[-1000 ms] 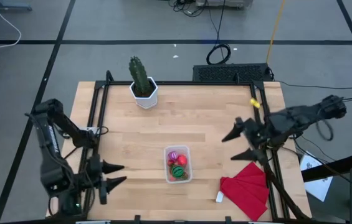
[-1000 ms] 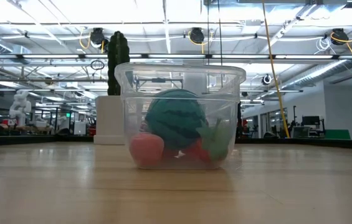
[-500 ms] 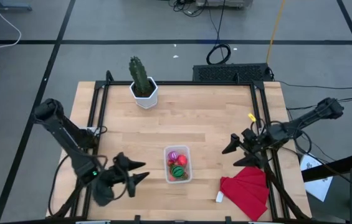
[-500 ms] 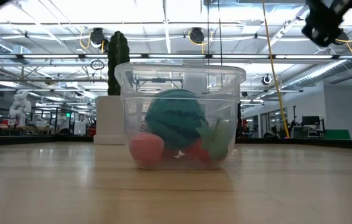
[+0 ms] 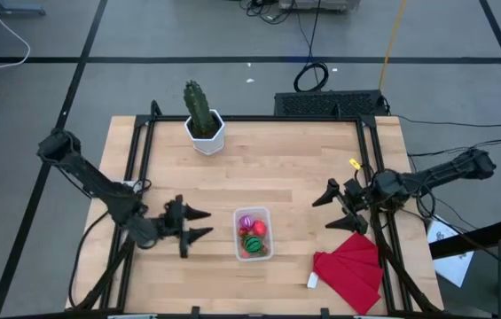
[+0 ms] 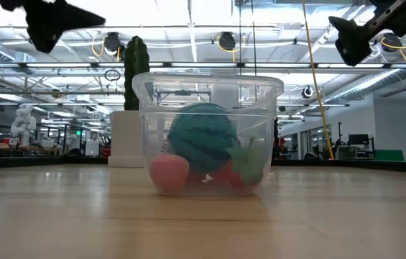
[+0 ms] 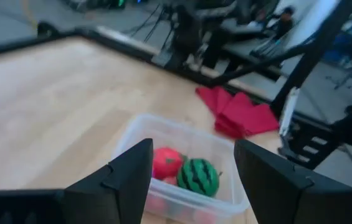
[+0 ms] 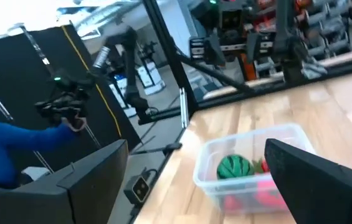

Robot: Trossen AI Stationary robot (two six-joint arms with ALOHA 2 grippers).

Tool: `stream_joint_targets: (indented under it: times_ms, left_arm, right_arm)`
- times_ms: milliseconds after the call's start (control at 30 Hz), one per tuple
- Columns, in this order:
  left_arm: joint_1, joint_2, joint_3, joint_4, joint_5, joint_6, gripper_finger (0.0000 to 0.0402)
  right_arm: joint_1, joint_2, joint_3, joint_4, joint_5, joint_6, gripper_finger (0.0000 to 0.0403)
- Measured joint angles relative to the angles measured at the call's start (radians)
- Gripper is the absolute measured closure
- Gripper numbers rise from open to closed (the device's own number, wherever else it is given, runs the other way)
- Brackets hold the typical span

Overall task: Pick and placing Produce into tupperware
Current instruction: Return to Home Position

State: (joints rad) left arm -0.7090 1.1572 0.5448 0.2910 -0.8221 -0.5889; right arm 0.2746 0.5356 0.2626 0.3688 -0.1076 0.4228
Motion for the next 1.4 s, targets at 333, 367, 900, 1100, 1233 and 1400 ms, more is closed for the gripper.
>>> stream_joint_targets:
  times_ms: [333,367,900,1100,1233,1400]
  left_arm:
    - [-0.176,-0.392,-0.156,0.082,-0.124,0.313,0.0172]
    - [-0.2,-0.421,-0.167,0.077,-0.155,0.326,0.0172]
    - [-0.309,-0.413,-0.201,0.102,-0.141,0.255,0.0172]
    - [-0.186,-0.403,-0.215,0.153,-0.018,0.311,0.0172]
    - [-0.054,-0.414,-0.28,0.332,0.235,0.435,0.0172]
    - [0.117,-0.431,-0.439,0.513,0.386,0.413,0.0172]
  right_arm:
    - [-0.1,-0.154,0.0,0.006,-0.06,-0.019,0.0033]
    - [-0.105,-0.174,0.0,0.005,-0.06,-0.018,0.0033]
    - [-0.11,-0.411,0.0,-0.253,-0.132,0.001,0.0033]
    - [-0.11,-0.408,0.0,-0.255,-0.132,0.017,0.0033]
    - [-0.11,-0.408,0.0,-0.255,-0.152,0.024,0.0033]
    - [-0.11,-0.408,0.001,-0.286,-0.21,0.03,0.0033]
